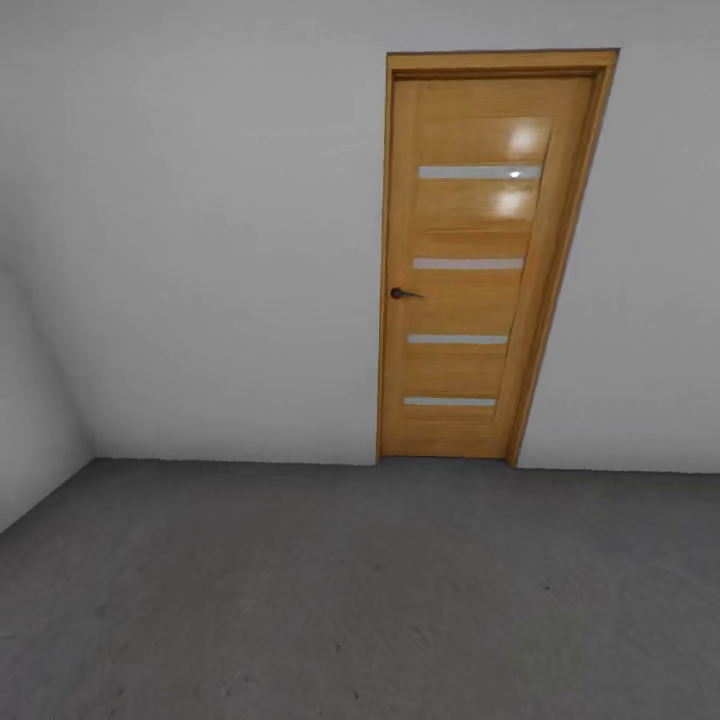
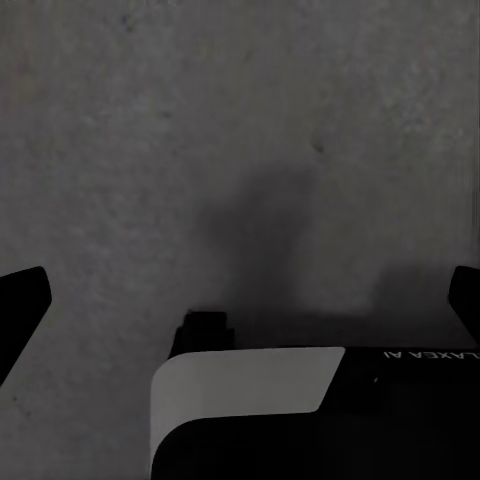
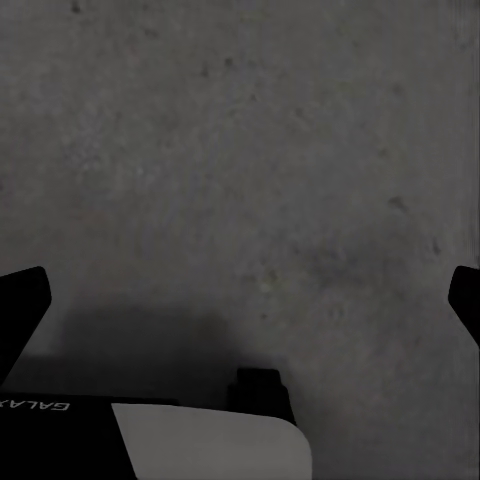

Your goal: Move the two storage containers from the living room to the garage. In the garage, place one container on the floor and stack the other container on top of it (either order is fine).

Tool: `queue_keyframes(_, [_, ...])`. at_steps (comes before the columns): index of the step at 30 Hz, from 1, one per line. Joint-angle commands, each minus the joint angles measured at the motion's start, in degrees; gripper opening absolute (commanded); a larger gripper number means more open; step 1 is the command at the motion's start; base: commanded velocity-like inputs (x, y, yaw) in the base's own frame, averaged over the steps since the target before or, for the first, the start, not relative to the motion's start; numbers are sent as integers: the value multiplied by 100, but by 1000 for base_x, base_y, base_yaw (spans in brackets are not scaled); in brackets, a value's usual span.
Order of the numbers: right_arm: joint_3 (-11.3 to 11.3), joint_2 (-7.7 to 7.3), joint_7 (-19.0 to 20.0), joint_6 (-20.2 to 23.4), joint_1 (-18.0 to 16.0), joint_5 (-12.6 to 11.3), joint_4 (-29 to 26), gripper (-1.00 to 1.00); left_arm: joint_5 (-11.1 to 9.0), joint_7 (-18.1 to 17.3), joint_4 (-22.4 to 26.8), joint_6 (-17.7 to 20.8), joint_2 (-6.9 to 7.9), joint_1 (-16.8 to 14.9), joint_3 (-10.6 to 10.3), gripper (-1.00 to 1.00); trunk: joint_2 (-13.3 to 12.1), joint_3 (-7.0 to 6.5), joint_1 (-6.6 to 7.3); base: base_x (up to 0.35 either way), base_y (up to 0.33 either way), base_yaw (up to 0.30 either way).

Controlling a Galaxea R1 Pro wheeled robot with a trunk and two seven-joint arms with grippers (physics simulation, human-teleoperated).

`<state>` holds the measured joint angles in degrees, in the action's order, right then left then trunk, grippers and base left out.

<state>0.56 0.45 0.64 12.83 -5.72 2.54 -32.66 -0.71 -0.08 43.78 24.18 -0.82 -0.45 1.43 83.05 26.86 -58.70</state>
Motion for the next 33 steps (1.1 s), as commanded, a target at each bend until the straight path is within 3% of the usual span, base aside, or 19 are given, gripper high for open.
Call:
queue_keyframes(1, [5,-1,7,36,0,27,-13,100,-8,-1,10,34,-5,-3,15,100,3,6,-3,277,-233,269])
queue_keyframes(33, [3,-10,7,36,0,28,-13,100,-8,1,-4,26,3,1,15,100,3,6,-3,282,-214,18])
